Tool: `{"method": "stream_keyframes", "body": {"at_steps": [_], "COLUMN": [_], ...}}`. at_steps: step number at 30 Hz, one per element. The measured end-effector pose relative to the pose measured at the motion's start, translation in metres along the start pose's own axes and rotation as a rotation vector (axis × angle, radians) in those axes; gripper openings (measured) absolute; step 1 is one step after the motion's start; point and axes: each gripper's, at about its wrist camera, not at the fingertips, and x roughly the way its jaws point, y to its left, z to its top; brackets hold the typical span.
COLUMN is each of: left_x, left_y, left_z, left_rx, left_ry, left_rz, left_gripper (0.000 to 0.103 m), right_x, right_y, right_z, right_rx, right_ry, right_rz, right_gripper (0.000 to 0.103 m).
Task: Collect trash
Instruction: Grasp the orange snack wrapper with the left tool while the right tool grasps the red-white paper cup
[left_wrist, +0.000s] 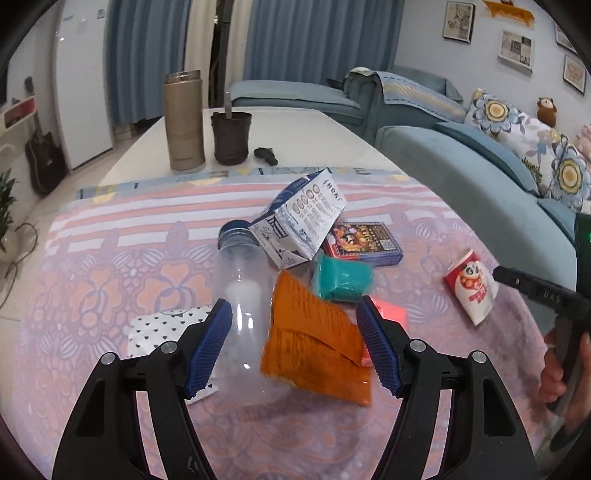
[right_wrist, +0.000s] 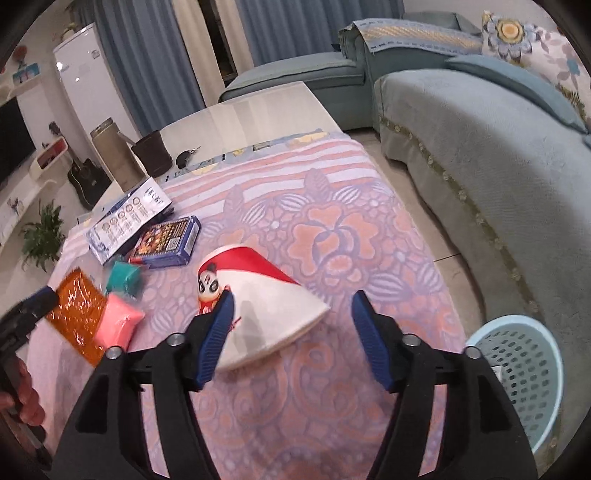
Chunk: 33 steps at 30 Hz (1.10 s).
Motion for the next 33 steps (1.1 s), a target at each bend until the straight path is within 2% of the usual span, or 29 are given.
{"method": "stream_keyframes", "body": {"at_steps": [3,5,7,9,10,12,16,24,25,26,28,30,33], "left_x": [0.003,0.002,-0.001,-0.004,-0.008,-0.012,-0.014,0.002,0.002,0.003,0.006,0.009,-0.003], "left_y": [-0.008,-0.017,-0.024,-0.026,-0.026,-0.027,-0.033,-0.042,-0.043,-0.046,-0.05,-0.051,-0.05], "left_z": [-0.005,-0.01,-0.014,-0.016,-0.018,-0.021,-0.023,-0.028,-0.028,-0.028,-0.027,-0.028,-0.03], "left_rx": [0.042,0.082,0.113,0.117,0.109,0.095,0.072,0.035,0.036,0.042,0.058,0.058,0.041], "left_ry": [0.008,0.006,0.0,-0.001,0.0,-0.008,-0.02,-0.003,-0.005,-0.005,0.01,0.02,-0.027], "left_rz": [0.018,0.038,0.043,0.008,-0.043,-0.097,-0.143,-0.126,-0.122,-0.111,-0.108,-0.113,-0.147], "left_gripper": [0.066,0.056,0.042,0.033,0.028,0.027,0.027,0.027,0.026,0.024,0.005,0.002,0.001], "right_x": [0.014,0.02,0.025,0.028,0.028,0.026,0.026,0.033,0.033,0.033,0.03,0.021,0.0], "right_y": [-0.002,-0.001,0.001,0.01,0.017,0.028,0.052,0.061,0.061,0.061,0.061,0.062,0.064], "right_z": [0.0,0.001,0.004,0.004,0.003,0.002,0.0,-0.005,-0.006,-0.007,-0.009,-0.012,-0.015], "right_rx": [0.018,0.043,0.052,0.031,0.005,-0.032,-0.092,-0.081,-0.08,-0.081,-0.08,-0.093,-0.119], "right_ry": [0.042,0.047,0.062,0.08,0.079,0.073,0.073,0.078,0.076,0.075,0.071,0.045,-0.012], "right_rz": [0.033,0.087,0.111,0.127,0.133,0.136,0.123,0.137,0.134,0.132,0.145,0.134,0.122], "right_gripper": [0.067,0.067,0.067,0.066,0.062,0.054,0.04,0.039,0.033,0.031,0.029,0.028,0.028]}}
